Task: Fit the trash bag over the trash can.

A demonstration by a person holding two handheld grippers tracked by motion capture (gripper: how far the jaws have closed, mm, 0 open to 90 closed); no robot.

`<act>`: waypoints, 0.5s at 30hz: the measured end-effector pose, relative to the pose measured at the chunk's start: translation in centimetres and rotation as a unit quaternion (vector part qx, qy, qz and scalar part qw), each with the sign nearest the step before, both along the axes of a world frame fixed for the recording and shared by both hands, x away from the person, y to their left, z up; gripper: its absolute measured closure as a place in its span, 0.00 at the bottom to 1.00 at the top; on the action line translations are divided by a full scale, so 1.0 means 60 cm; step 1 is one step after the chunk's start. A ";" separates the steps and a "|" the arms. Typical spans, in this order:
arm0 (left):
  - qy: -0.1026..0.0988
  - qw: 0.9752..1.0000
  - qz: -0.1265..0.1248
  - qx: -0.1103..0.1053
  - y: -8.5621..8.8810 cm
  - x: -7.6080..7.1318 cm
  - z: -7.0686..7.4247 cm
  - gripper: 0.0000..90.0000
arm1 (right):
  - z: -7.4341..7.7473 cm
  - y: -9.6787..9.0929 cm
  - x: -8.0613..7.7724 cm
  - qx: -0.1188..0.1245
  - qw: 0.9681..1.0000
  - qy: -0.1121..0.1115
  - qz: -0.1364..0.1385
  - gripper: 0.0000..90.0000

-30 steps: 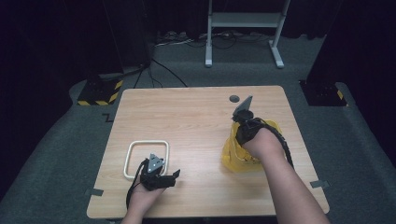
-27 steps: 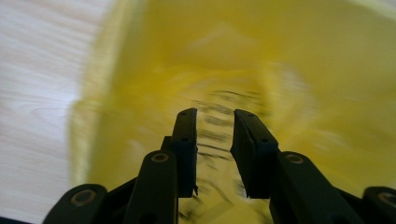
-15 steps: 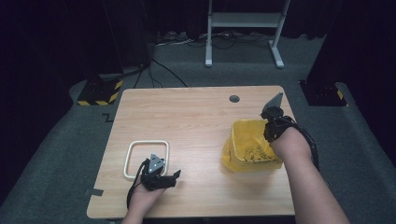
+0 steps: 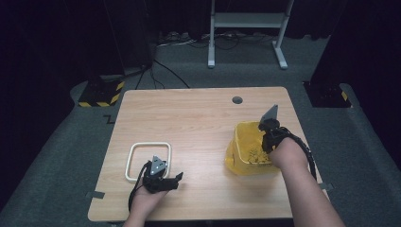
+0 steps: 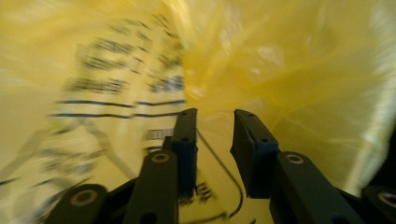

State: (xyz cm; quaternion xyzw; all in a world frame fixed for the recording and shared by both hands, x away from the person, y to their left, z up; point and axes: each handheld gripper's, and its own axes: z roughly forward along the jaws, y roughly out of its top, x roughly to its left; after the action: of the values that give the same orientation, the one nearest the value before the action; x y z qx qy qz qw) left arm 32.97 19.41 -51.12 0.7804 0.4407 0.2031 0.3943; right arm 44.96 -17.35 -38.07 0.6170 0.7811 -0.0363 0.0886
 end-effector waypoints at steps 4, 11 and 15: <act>0.000 1.000 0.000 0.000 -0.002 -0.001 0.000 0.19 | 0.052 -0.003 -0.001 0.022 0.999 -0.024 -0.002 0.75; 0.001 1.000 -0.001 0.000 -0.002 -0.001 0.000 0.19 | 0.103 -0.045 -0.001 0.036 0.998 -0.044 -0.021 0.75; 0.001 1.000 -0.002 0.000 -0.002 -0.001 0.000 0.19 | 0.105 -0.078 0.001 0.038 0.997 -0.053 -0.032 0.76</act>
State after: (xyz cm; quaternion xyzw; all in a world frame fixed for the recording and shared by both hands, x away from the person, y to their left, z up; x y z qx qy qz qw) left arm 32.91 19.31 -51.14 0.7814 0.4399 0.2016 0.3940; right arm 45.05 -22.06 -31.79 0.6458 0.7559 0.0237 0.1055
